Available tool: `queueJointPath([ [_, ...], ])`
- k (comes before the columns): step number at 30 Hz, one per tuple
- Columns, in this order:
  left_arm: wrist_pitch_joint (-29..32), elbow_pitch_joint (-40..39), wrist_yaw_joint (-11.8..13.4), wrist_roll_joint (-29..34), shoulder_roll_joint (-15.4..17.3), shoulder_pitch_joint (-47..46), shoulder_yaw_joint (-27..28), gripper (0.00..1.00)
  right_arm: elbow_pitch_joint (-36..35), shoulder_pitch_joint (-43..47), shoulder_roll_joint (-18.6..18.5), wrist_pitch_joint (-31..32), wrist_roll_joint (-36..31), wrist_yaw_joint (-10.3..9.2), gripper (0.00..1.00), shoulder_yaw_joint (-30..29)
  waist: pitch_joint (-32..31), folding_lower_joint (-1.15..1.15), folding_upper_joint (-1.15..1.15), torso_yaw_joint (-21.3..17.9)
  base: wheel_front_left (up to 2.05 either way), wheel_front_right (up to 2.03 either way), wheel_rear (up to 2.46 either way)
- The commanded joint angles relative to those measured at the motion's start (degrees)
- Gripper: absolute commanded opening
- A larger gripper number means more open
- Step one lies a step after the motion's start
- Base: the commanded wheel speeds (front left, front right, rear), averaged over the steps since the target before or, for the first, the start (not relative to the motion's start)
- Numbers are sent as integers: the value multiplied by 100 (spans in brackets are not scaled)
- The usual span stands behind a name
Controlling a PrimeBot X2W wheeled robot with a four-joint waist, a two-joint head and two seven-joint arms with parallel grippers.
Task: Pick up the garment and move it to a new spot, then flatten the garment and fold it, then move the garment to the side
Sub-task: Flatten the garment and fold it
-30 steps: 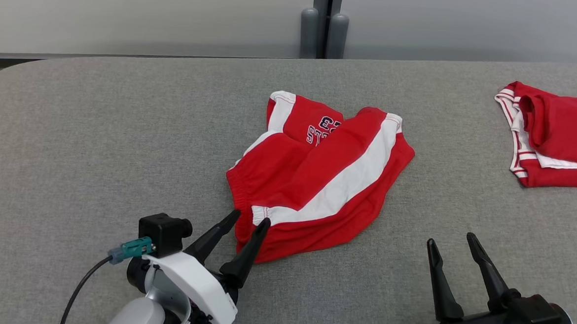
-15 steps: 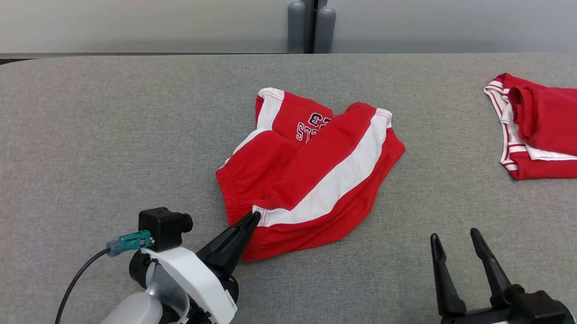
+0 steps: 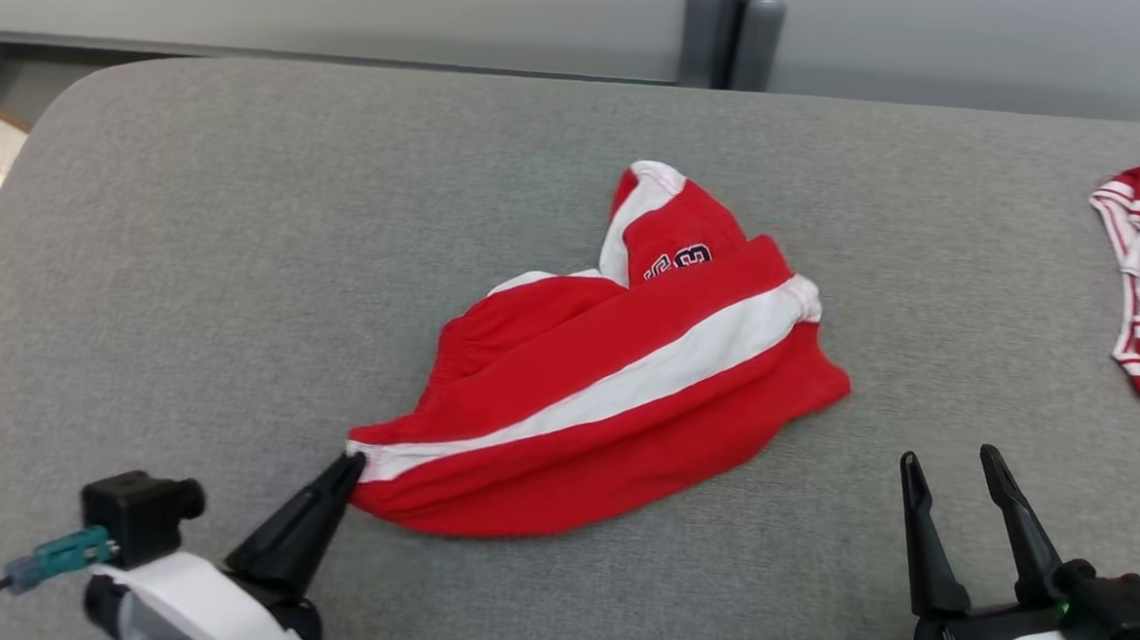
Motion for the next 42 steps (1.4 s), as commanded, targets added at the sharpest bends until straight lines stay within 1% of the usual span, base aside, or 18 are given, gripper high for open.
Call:
queueJointPath([
  [1, -33, -77, 53, -15, 129, 84, 110, 0, 38, -73, -82, -3, 217, -13, 100, 40, 100, 0, 0, 175, 0, 0, 0],
  [3, -74, -114, 107, -53, 216, 162, 236, 0, 43, -206, -253, -3, 518, -13, 100, 147, 141, 0, 0, 252, 0, 0, 0],
  [6, -160, -28, 132, -86, 236, 162, 346, 0, 204, -435, -658, -3, 1043, -13, 100, 628, 191, 0, 0, 348, 0, 0, 0],
  [8, -214, 70, 123, -70, 228, 119, 378, 0, 352, -647, -949, -3, 1574, -13, 100, 1081, 222, 0, 0, 379, 0, 0, 0],
  [12, -328, 289, 92, -65, 192, 5, 425, 0, 660, -1371, -1665, 0, 2741, -12, 100, 2055, 352, 0, 0, 420, 0, 0, 0],
  [16, -391, 518, 24, -14, 176, -158, 415, 0, 700, -2173, -2221, 194, 3813, -9, 100, 2899, 533, 0, 0, 495, 0, 0, 0],
  [21, -438, 716, -55, 26, 135, -369, 376, 0, 609, -2961, -2668, 700, 4987, -9, 100, 3655, 721, 0, 0, 587, 0, 0, 0],
  [24, -464, 803, -89, 58, 92, -455, 326, 0, 590, -3268, -2862, 976, 5429, -9, 100, 4019, 772, 0, 0, 645, 0, 0, 0],
  [26, -477, 854, -106, 60, 62, -515, 309, 0, 583, -3434, -2974, 1050, 5603, -9, 100, 4205, 788, 0, 0, 680, 0, 0, 0],
  [27, -488, 879, -115, 55, 47, -526, 296, 0, 595, -3486, -3014, 1077, 5687, -9, 85, 4300, 791, 0, 0, 693, 0, 0, 0],
  [28, -495, 906, -122, 47, 30, -545, 281, 0, 610, -3532, -3061, 1096, 5749, -9, 60, 4381, 791, 0, 0, 706, 0, 0, 0],
  [29, -495, 926, -132, 45, 19, -570, 272, 0, 615, -3577, -3095, 1093, 5815, -9, 42, 4462, 791, 0, 0, 721, 0, 0, 0],
  [30, -499, 940, -145, 42, 11, -600, 260, 0, 622, -3613, -3124, 1079, 5881, -9, 16, 4537, 790, 0, 0, 735, 0, 0, 0],
  [31, -505, 957, -152, 38, 3, -618, 251, 0, 626, -3640, -3148, 1056, 5946, -9, 0, 4592, 789, 0, 0, 743, 0, 0, 0],
  [34, -519, 1012, -168, 24, -28, -627, 228, 0, 628, -3717, -3224, 1027, 6132, -9, 0, 4777, 785, 0, 0, 748, 0, 0, 0],
  [36, -557, 1039, -188, 30, -36, -711, 220, 0, 564, -3802, -3293, 840, 6356, -9, 0, 4821, 765, 0, 0, 731, 0, 0, 0],
  [39, -634, 966, -225, 70, -19, -824, 242, 0, 476, -3917, -3381, 565, 6527, -9, 0, 4783, 725, 0, 0, 685, 0, 0, 0],
  [42, -637, 776, -284, 54, 22, -1072, 268, 0, 328, -4118, -3477, 283, 6730, -9, 0, 4609, 675, 0, 0, 592, 0, 0, 0],
])
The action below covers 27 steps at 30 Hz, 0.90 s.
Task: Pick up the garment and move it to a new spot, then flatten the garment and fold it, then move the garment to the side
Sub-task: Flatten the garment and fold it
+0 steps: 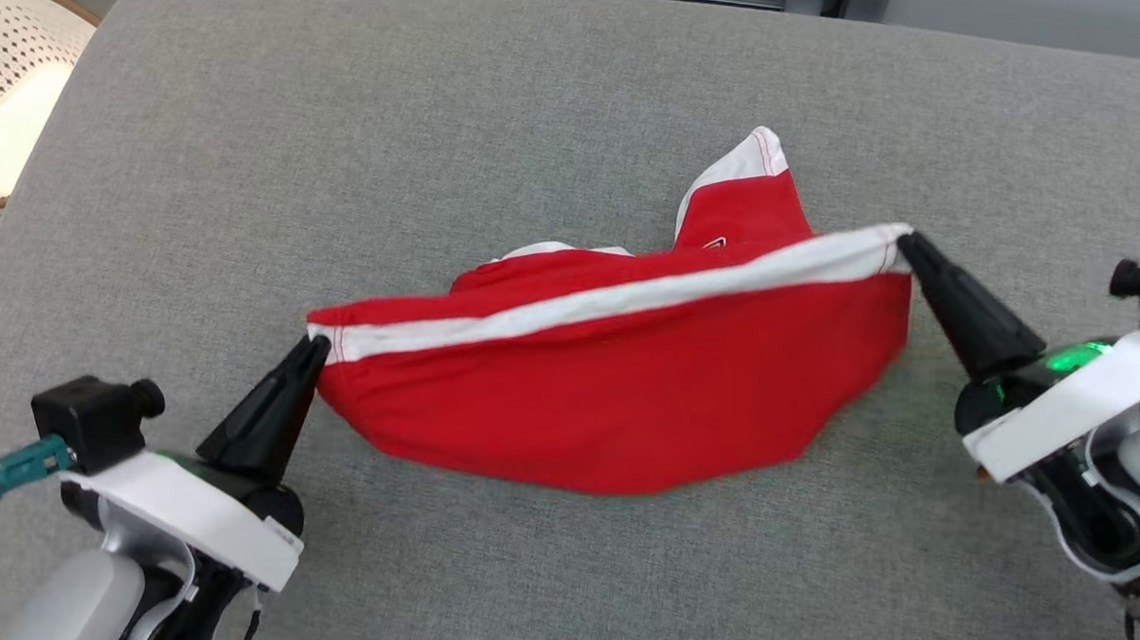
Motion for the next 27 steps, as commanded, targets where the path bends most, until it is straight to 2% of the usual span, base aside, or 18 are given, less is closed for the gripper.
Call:
queueJointPath([
  [1, 16, -196, -77, -16, 81, -340, 49, 0, -116, -252, -116, -154, 119, -3, 0, -178, -32, 0, 0, -108, 0, 0, 0],
  [4, 101, -420, -129, -80, 119, -699, 71, 0, -210, -519, -212, -242, 178, -3, 0, -381, -12, 0, 0, -227, 0, 0, 0],
  [9, 656, -746, -196, -65, 215, -2251, -87, 0, -247, -1598, -441, -327, 86, -3, 0, -845, 200, 0, 0, -586, 0, 0, 0],
  [14, 1024, -141, -231, 50, -31, -4305, -355, 0, 202, -2965, -395, -336, -187, -2, 0, -1133, 621, 0, 0, -1021, 0, 0, 0],
  [18, 720, 592, -240, 238, -267, -5832, -567, 0, 583, -3946, -229, -371, -393, -2, 0, -1299, 949, 0, 0, -1362, 0, 0, 0],
  [21, 355, 947, -235, 273, -307, -6543, -903, 0, 601, -4342, -255, -376, -557, -2, 0, -1296, 1063, 0, 0, -1516, 0, 0, 0],
  [24, -2, 1072, -236, 61, -213, -6744, -1290, 0, 358, -4314, -408, -383, -596, -2, 0, -1323, 1060, 0, 0, -1580, 0, 0, 0],
  [27, -288, 955, -237, -172, 66, -6370, -1741, 0, -75, -3858, -615, -380, -575, -3, 0, -1435, 1012, 0, 0, -1612, 0, 0, 0],
])
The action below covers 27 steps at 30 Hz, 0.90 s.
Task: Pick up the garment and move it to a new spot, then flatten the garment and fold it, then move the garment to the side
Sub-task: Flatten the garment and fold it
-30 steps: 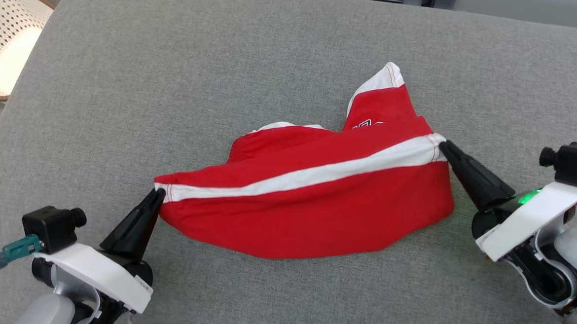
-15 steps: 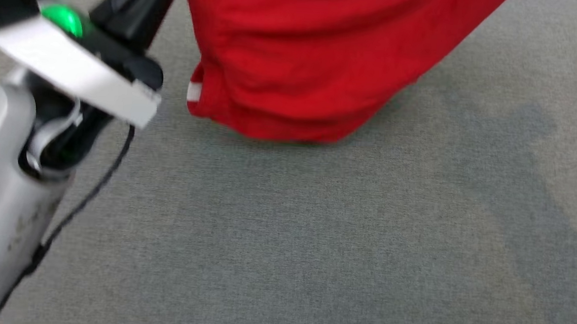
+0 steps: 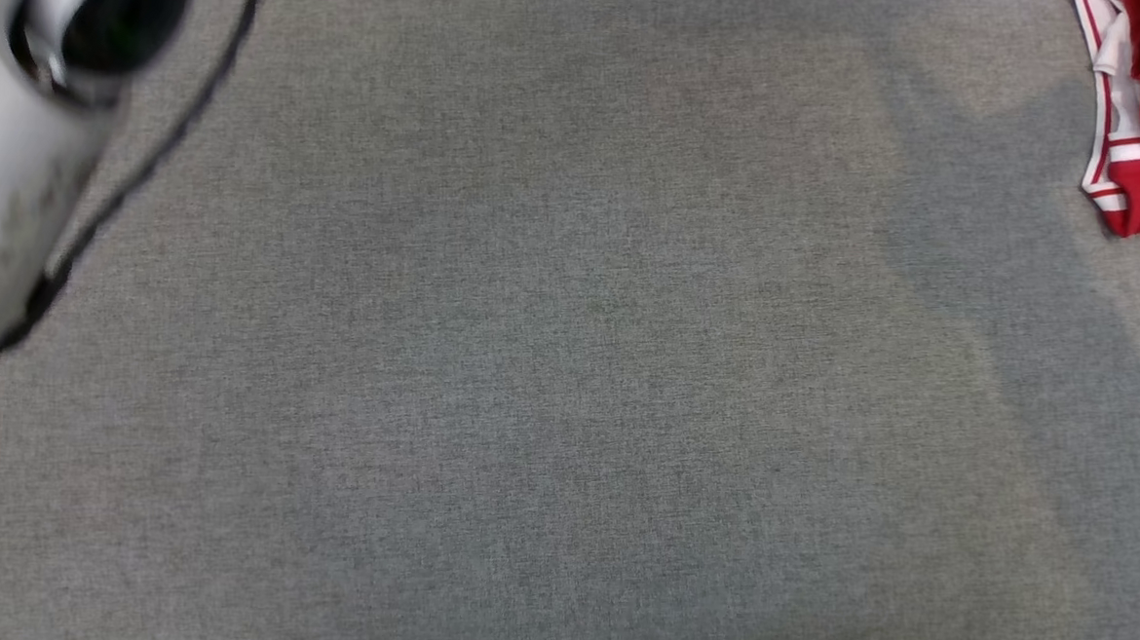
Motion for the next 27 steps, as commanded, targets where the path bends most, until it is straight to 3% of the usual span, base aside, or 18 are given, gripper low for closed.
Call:
queueJointPath([
  [1, -103, -71, -16, -93, 200, 308, -129, 0, -176, 337, -71, -30, 45, -1, 0, -53, -40, -1, 0, -13, 0, 0, 0],
  [8, -669, -888, 8, -415, 1307, 2359, -530, 0, -1174, 2877, -622, -32, 142, -1, 0, -379, -369, -1, 0, 125, 0, 0, 0],
  [12, -815, -1528, 279, -499, 1712, 3829, -559, 0, -1607, 4736, -691, -32, 241, -2, 0, -745, -546, -1, 0, 215, 0, 0, 0],
  [15, -847, -1956, 525, -579, 1839, 4859, -443, 0, -1818, 6016, -535, -32, 235, -2, 0, -1061, -648, -1, 0, 271, 0, 0, 0],
  [19, -855, -2443, 655, -532, 1808, 5947, -213, 0, -2136, 7399, -309, -33, 306, -2, 0, -1486, -794, -1, 0, 369, 0, 0, 0],
  [27, -839, -2973, 844, -166, 2035, 6708, -302, 0, -2756, 8692, -426, -8, 270, -1, 0, -2065, -975, -1, 0, 510, 0, 0, 0],
])
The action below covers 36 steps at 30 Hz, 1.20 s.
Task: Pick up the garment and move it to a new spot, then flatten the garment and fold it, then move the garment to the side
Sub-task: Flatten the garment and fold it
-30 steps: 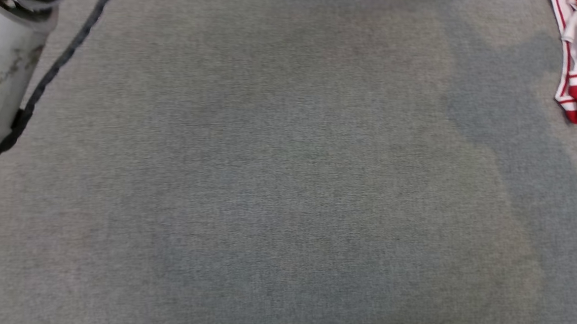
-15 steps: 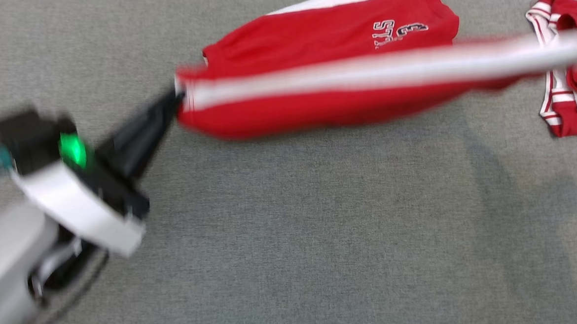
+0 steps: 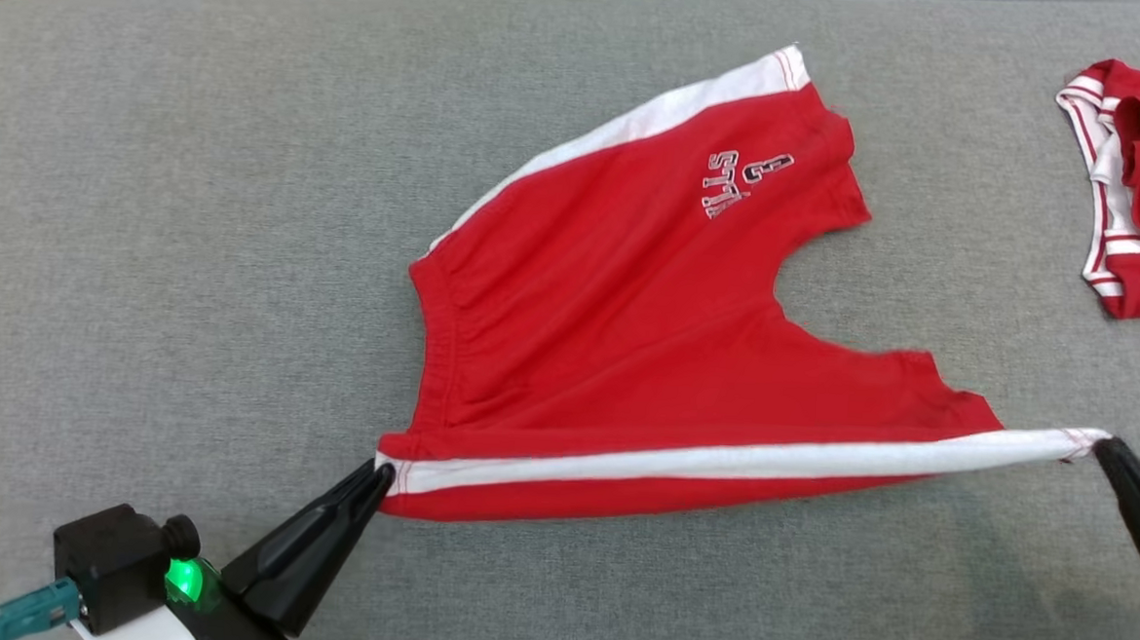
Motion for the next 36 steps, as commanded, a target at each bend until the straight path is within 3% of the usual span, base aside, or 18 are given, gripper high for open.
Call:
queueJointPath([
  [1, -16, -89, 106, 79, 78, 38, 61, 0, -125, 119, -56, -13, -30, -1, 0, -168, -38, 0, 0, 55, 0, 0, 0],
  [5, -21, -221, 260, 21, 16, 66, 225, 0, -423, 325, -75, 9, -108, -2, 0, -592, -71, 0, 0, 124, 0, 0, 0],
  [12, 148, -6, -104, -535, -446, -343, 334, 0, -329, -350, 230, 510, -425, -1, 0, -805, -34, 0, 0, 272, 0, 0, 0],
  [27, 1602, 1632, -560, -2247, -1386, -2477, 675, 0, 1380, -3929, 577, 2695, -738, -1, 0, -369, 881, 0, 0, 733, 0, 0, 0],
  [31, 1781, 2357, -664, -2276, -1661, -3131, 659, 0, 2114, -5132, 843, 3191, -964, -1, 0, 17, 1241, 0, 0, 794, 0, 0, 0],
  [36, 1801, 3031, -714, -2237, -1944, -3602, 636, 0, 2870, -6142, 1169, 3284, -1182, -1, 0, 431, 1533, 0, 0, 828, 0, 0, 0],
])
